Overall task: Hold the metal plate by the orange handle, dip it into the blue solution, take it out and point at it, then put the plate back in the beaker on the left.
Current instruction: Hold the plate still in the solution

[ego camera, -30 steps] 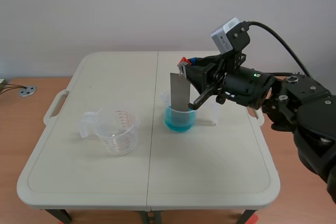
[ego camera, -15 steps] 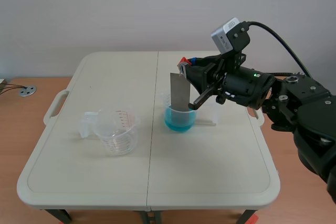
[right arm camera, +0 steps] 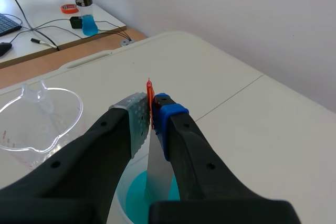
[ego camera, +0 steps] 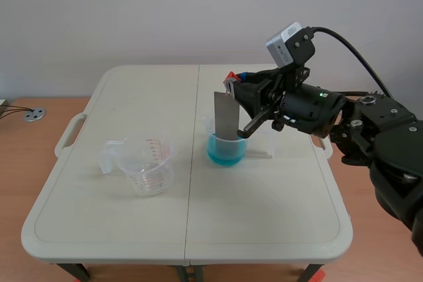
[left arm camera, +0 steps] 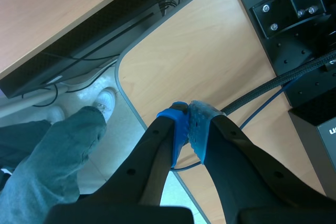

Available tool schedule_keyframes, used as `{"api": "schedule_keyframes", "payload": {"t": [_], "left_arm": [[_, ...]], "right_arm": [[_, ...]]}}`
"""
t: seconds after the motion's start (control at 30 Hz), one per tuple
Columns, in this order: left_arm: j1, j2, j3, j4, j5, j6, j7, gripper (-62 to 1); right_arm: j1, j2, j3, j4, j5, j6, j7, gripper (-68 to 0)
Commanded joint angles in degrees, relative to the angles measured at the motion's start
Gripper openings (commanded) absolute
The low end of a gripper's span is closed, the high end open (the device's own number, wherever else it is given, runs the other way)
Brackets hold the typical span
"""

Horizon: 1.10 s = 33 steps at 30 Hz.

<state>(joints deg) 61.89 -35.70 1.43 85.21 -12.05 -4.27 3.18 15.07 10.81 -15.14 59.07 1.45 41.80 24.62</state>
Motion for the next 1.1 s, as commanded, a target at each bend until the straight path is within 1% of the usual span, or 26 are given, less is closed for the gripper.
{"api": "schedule_keyframes", "payload": {"t": [0.0,0.43,0.6,0.8,1.0,1.07], "left_arm": [[0.1,0.0,0.0,0.6,-0.2,0.0,-0.4,-59.7],[0.1,0.0,0.0,0.6,-0.2,0.0,-0.4,-59.7],[0.1,0.0,0.0,0.6,-0.2,0.0,-0.4,-59.7],[0.1,0.0,0.0,0.6,-0.2,0.0,-0.4,-59.7],[0.1,0.0,0.0,0.6,-0.2,0.0,-0.5,-59.7],[0.1,0.0,0.0,0.6,-0.4,0.0,-0.6,-59.7]], "right_arm": [[1.3,0.1,-0.3,-0.4,0.2,0.1,0.9,-66.2],[1.3,0.2,-0.2,0.3,0.2,0.1,1.3,-66.2],[1.3,0.2,-0.2,2.3,0.2,0.1,1.2,-66.2],[1.3,0.6,0.0,4.9,0.2,0.1,-0.1,-66.2],[1.2,1.4,0.8,7.4,0.2,0.3,-0.5,-66.2],[1.2,1.4,1.3,8.2,0.2,0.8,-1.3,-66.2]]}}
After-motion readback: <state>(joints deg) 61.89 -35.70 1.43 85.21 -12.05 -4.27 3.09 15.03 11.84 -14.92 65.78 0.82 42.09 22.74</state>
